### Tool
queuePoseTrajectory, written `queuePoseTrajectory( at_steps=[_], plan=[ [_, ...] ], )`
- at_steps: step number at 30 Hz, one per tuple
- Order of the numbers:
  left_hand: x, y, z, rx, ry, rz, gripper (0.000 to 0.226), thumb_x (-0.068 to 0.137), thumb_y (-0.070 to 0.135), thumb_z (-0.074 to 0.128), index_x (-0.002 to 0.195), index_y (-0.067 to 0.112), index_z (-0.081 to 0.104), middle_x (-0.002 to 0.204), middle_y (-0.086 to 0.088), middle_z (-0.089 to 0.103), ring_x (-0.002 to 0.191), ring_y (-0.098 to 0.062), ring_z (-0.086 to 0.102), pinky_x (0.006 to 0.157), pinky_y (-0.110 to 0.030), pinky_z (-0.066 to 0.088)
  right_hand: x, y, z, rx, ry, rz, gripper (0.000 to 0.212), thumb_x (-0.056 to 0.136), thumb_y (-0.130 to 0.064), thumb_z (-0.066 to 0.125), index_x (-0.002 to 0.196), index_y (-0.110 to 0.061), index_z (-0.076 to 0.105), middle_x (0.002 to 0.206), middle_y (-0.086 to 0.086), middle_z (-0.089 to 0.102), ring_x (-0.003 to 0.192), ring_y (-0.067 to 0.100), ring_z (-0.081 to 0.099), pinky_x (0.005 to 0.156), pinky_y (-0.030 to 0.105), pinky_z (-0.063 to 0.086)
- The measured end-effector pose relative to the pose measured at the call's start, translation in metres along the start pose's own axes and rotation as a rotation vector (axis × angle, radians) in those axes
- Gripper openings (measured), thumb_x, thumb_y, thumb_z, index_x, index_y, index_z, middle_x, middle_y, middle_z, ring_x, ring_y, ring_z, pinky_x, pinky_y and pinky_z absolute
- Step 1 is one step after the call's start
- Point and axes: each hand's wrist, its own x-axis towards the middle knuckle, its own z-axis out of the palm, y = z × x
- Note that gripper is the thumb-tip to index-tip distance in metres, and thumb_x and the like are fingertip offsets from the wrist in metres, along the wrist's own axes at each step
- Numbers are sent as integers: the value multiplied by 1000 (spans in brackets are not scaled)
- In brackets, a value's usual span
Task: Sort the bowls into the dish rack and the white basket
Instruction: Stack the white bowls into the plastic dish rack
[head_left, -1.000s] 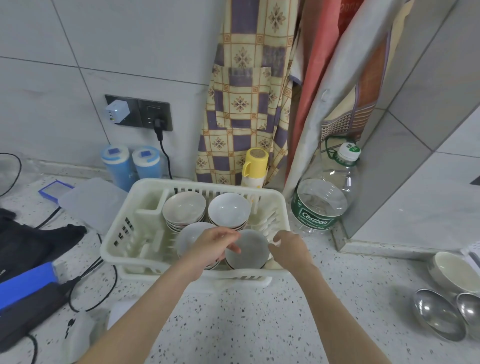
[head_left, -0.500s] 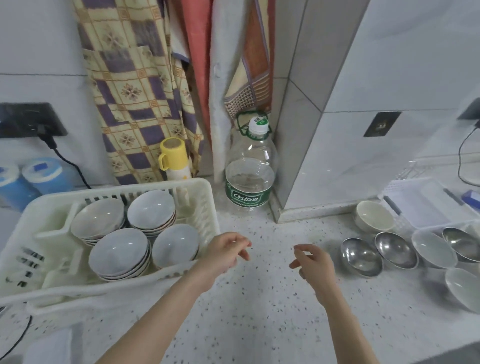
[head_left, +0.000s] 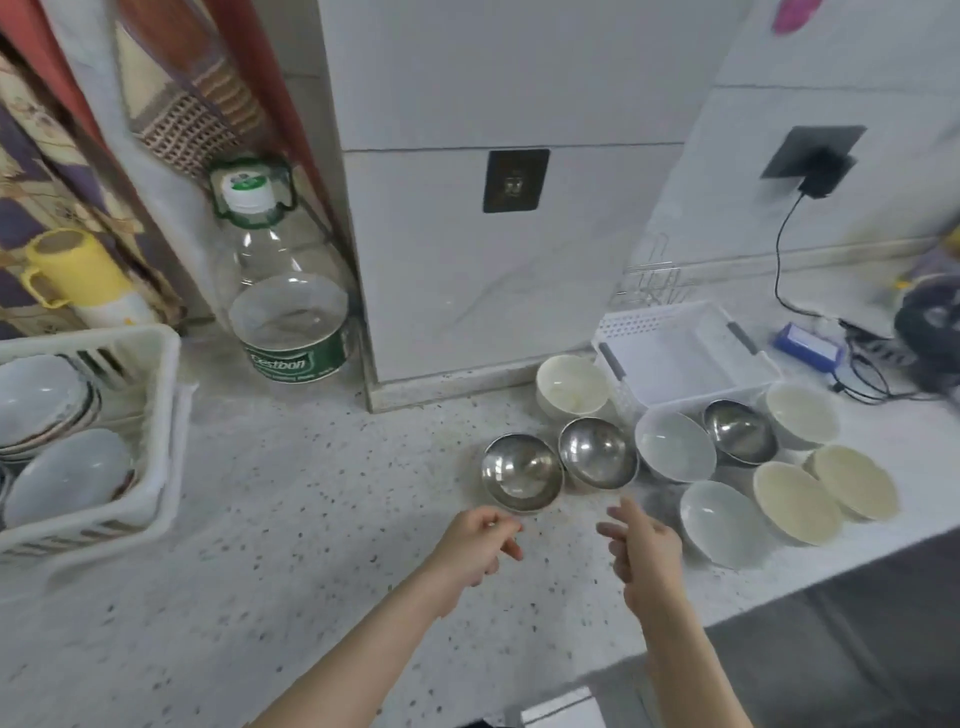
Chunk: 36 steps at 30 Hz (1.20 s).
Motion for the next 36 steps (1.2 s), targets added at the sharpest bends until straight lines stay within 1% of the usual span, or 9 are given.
queuePoseTrajectory(
  at_steps=[3,6,9,13,16,21,26,31,36],
  plan=[
    [11,3,38,8,-52,-17,18,94,29,55,102,18,66,77,3,69,46,-8,36,43,-19,25,13,13,-36,145,91,212,37,94,-38,58,103,-2,59,82,12,70,35,7,37,29,15,29],
    [20,3,62,44,-81,-36,21,93,30,56,105,17,66,78,4,70,47,-8,37,41,-17,25,26,21,-58,241,204,273,42,92,-43,57,110,-6,52,85,13,70,33,8,34,30,15,26],
    [27,4,75,66,-83,-38,21,93,30,57,106,16,66,79,3,70,47,-7,38,40,-17,25,36,22,-72,307,307,250,42,92,-42,55,116,-8,52,92,13,71,47,11,45,36,19,29],
    [32,4,83,50,-77,-25,19,92,31,59,104,18,66,76,4,71,44,-7,38,38,-16,26,44,24,-81,324,355,162,39,92,-32,52,127,-14,52,100,7,72,61,14,54,47,24,30],
    [34,5,89,54,-63,-30,18,91,31,59,103,19,66,74,6,71,45,-7,38,39,-17,26,50,25,-83,325,369,149,39,91,-20,49,128,-10,53,104,10,73,58,13,45,49,24,30],
    [36,7,96,61,-74,-21,19,92,32,59,105,20,66,77,5,71,45,-6,39,41,-17,26,52,31,-81,364,421,176,30,86,-19,50,113,-9,57,95,13,75,55,10,35,51,25,31],
    [34,13,102,87,-85,7,33,89,49,58,114,29,59,82,9,76,46,-4,41,41,-16,27,33,37,-70,309,354,58,40,81,-23,50,118,-7,53,71,3,75,60,13,34,54,28,29],
    [30,26,106,68,-87,24,51,82,60,60,126,37,48,88,11,77,52,-7,43,43,-17,27,16,29,-51,251,188,-54,29,81,-21,54,108,-12,59,80,10,75,60,15,36,54,29,31],
    [29,29,101,20,-55,95,43,84,47,62,123,36,49,76,17,73,58,-8,45,48,-18,31,7,22,-38,213,38,-116,22,83,-17,55,103,-12,62,80,13,75,59,13,42,55,28,34]
  ],
)
